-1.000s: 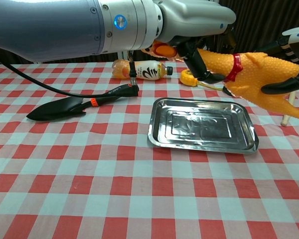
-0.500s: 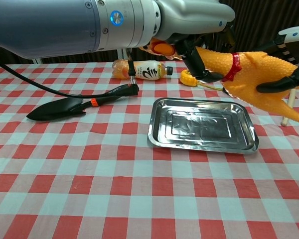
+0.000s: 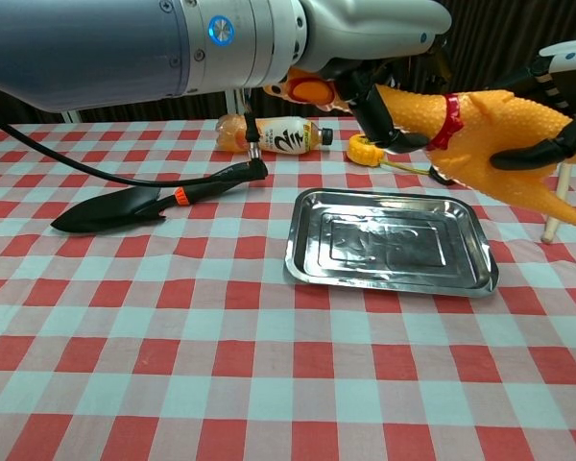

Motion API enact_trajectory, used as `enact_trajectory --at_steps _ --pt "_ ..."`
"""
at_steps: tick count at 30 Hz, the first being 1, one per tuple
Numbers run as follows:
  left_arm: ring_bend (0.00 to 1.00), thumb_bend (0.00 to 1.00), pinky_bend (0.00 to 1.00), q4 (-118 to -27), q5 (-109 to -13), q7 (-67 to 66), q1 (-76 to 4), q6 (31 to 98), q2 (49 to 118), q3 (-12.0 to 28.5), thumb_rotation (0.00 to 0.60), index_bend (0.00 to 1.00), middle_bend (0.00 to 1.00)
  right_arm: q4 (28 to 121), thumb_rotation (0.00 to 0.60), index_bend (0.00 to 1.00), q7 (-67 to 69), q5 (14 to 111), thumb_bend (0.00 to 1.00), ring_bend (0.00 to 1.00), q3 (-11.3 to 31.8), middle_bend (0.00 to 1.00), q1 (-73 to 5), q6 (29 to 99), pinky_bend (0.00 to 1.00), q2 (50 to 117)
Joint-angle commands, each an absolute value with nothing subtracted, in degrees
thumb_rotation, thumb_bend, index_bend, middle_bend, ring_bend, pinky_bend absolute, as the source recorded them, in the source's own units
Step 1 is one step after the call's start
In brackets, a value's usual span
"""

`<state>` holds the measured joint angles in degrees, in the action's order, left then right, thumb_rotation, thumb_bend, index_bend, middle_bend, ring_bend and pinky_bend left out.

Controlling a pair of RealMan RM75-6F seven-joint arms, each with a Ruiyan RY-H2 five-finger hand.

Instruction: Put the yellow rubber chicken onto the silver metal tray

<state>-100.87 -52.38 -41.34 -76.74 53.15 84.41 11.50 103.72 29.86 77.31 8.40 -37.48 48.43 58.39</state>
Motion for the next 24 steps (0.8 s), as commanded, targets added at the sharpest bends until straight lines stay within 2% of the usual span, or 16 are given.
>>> enact_trajectory --at_steps 1,3,5,7,8,9,11,13,14,16,18,24 --pt "0.6 0.63 0.68 -100.91 -52.46 -41.3 -76.67 53.17 84.33 11.43 0.6 0.7 0.69 104.12 0.6 0.97 29.3 77.07 1.0 0.85 8.47 0.85 -37.4 48.33 0.85 58.34" --pt "0.6 0.63 0.68 -100.87 -52.49 -41.27 -76.63 53.17 84.31 11.4 0.6 0.7 0.69 104.36 0.6 0.97 29.07 76.96 1.0 0.85 8.58 0.85 -37.24 48.54 0.85 58.31" --pt "0.6 0.63 0.68 -100.81 -52.51 -41.24 -76.62 53.14 84.32 11.39 0.6 0.7 0.69 104.68 0.6 0.91 28.95 77.06 1.0 0.82 8.65 0.84 -37.05 48.79 0.83 58.18" --pt "0.6 0.63 0.68 -100.73 -52.63 -41.17 -76.57 53.2 84.35 11.38 0.6 0.7 0.69 105.02 0.6 0.75 29.08 77.64 1.0 0.67 8.54 0.77 -36.9 48.8 0.71 57.9" --pt "0.6 0.63 0.68 -100.71 -52.72 -41.12 -76.53 53.22 84.35 11.36 0.6 0.7 0.69 105.19 0.6 0.62 29.37 78.29 0.96 0.55 8.3 0.68 -36.94 48.38 0.6 57.5" --pt "0.6 0.63 0.68 -100.72 -52.82 -41.0 -76.45 53.27 84.34 11.34 0.6 0.7 0.69 105.41 0.6 0.54 29.7 79.25 0.91 0.49 7.88 0.61 -37.12 47.51 0.53 56.81" --pt "0.6 0.63 0.68 -100.65 -53.07 -40.75 -76.28 53.33 84.31 11.28 0.6 0.7 0.69 105.51 0.6 0.26 30.43 81.11 0.64 0.29 7.28 0.41 -37.33 46.54 0.35 55.65" --pt "0.6 0.63 0.68 -100.64 -53.56 -40.41 -75.97 53.51 84.15 11.17 0.6 0.7 0.69 105.42 0.6 0.08 31.16 82.82 0.43 0.15 6.66 0.24 -37.44 45.89 0.23 54.74" --pt "0.6 0.63 0.68 -100.71 -53.86 -40.22 -75.76 53.66 84.06 11.09 0.6 0.7 0.69 105.34 0.6 0.03 31.36 83.48 0.34 0.09 6.43 0.17 -37.42 45.81 0.19 54.34" --pt "0.6 0.63 0.68 -100.84 -54.57 -39.89 -75.34 53.92 83.82 10.85 0.6 0.7 0.69 105.17 0.6 0.0 31.71 84.31 0.23 0.02 6.2 0.07 -37.31 46.05 0.14 53.96" --pt "0.6 0.63 0.68 -100.93 -55.32 -39.65 -74.88 54.16 83.56 10.51 0.6 0.7 0.69 105.06 0.6 0.0 31.78 85.14 0.17 0.0 5.95 0.03 -37.1 46.52 0.12 53.66" --pt "0.6 0.62 0.67 -101.04 -57.65 -38.73 -73.31 55.01 83.17 9.52 0.6 0.7 0.69 104.72 0.6 0.0 29.46 86.3 0.15 0.0 5.16 0.01 -35.51 49.44 0.11 53.35"
